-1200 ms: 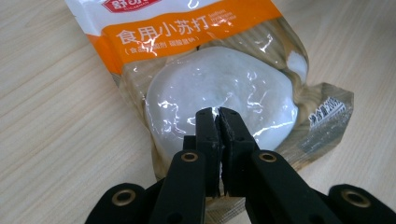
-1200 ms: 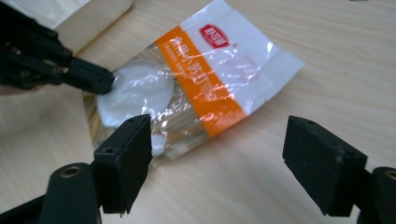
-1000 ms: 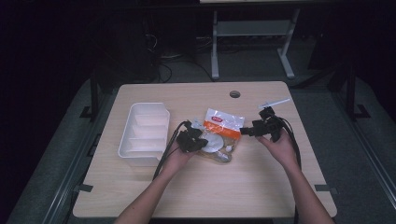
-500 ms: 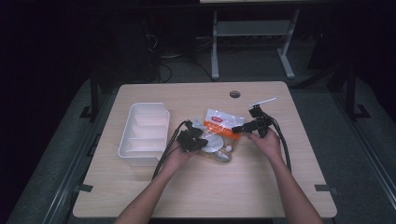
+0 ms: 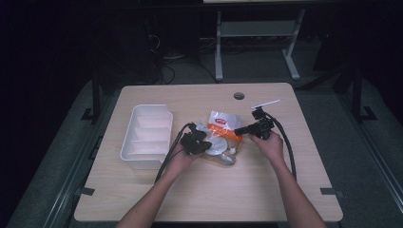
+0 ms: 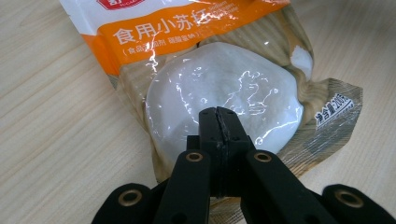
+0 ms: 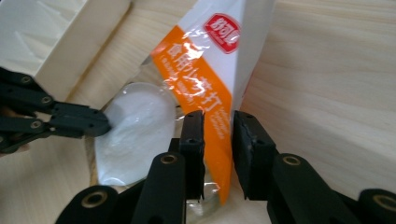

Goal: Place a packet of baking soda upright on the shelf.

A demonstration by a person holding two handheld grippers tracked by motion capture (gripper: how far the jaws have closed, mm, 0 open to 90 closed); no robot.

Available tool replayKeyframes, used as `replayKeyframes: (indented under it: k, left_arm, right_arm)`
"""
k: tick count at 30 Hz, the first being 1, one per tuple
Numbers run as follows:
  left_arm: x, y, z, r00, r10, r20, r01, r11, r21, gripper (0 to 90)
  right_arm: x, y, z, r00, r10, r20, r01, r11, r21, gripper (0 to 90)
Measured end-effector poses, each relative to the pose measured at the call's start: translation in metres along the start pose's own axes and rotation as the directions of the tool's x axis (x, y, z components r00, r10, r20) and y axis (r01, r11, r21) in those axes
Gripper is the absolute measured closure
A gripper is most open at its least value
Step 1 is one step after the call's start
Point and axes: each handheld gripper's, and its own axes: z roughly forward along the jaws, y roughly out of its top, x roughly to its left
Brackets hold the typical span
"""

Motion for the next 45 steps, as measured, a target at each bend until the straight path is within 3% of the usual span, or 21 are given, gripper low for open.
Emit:
replayKeyframes:
  k: [3, 6, 8, 9, 16, 18, 19, 21, 30, 35, 38, 45]
  left_arm:
    - [0.0, 0.0, 0.0, 1.0, 0.001, -0.002, -0.001, 1.0, 0.0, 89.8]
    - [-0.001, 0.0, 0.0, 1.0, 0.001, -0.002, -0.001, 1.0, -0.001, 89.8]
    - [-0.001, 0.0, 0.0, 1.0, 0.0, -0.003, 0.0, 1.0, -0.001, 89.8]
    - [-0.001, 0.0, 0.0, 1.0, 0.0, -0.003, 0.0, 1.0, -0.001, 89.8]
    - [-0.001, -0.004, -0.001, 0.9999, 0.015, -0.004, -0.015, 0.9996, -0.025, 88.6]
    - [0.0, -0.007, -0.001, 0.9999, 0.013, -0.002, -0.013, 0.9991, -0.041, 87.9]
    - [0.001, -0.008, -0.001, 1.0, 0.008, 0.0, -0.008, 0.9988, -0.049, 87.0]
    - [0.002, -0.01, -0.002, 1.0, 0.006, -0.005, -0.006, 0.9982, -0.06, 84.8]
    - [-0.004, -0.017, -0.016, 0.9993, 0.012, 0.035, -0.008, 0.9936, -0.112, 76.8]
    - [-0.009, -0.027, -0.026, 0.9968, 0.008, 0.079, 0.003, 0.9899, -0.142, 73.1]
    - [-0.014, -0.033, -0.033, 0.9961, 0.029, 0.083, -0.016, 0.9882, -0.152, 70.5]
    - [-0.023, -0.045, -0.047, 0.9926, 0.042, 0.114, -0.019, 0.981, -0.193, 59.3]
  right_arm:
    - [0.0, 0.0, 0.005, 0.9999, -0.007, 0.01, 0.007, 1.0, 0.016, 72.4]
    - [-0.004, -0.002, 0.01, 0.9999, 0.017, 0.004, -0.017, 1.0, 0.025, 72.1]
    - [-0.008, -0.003, 0.015, 0.9986, 0.035, -0.039, -0.035, 0.999, 0.013, 74.3]
    - [-0.008, -0.003, 0.015, 0.9986, 0.035, -0.039, -0.035, 0.999, 0.013, 74.3]
    - [-0.008, -0.003, 0.017, 0.9993, 0.03, -0.023, -0.03, 0.999, 0.016, 87.7]
    - [-0.005, -0.002, 0.014, 0.9988, 0.025, -0.043, -0.025, 1.0, -0.006, 88.8]
    - [-0.003, -0.001, 0.013, 0.9986, 0.017, -0.049, -0.018, 1.0, -0.012, 88.9]
    - [0.004, 0.001, 0.012, 0.9997, -0.019, -0.018, 0.019, 1.0, -0.005, 89.2]
    - [0.015, 0.005, 0.005, 0.9966, -0.083, 0.002, 0.083, 0.996, -0.016, 89.5]
    - [0.024, 0.007, -0.002, 0.9942, -0.107, -0.006, 0.107, 0.994, -0.024, 89.5]
    - [0.031, 0.008, -0.009, 0.991, -0.133, -0.011, 0.133, 0.991, -0.035, 89.5]
    - [0.044, 0.01, -0.022, 0.9843, -0.176, -0.015, 0.174, 0.983, -0.06, 89.6]
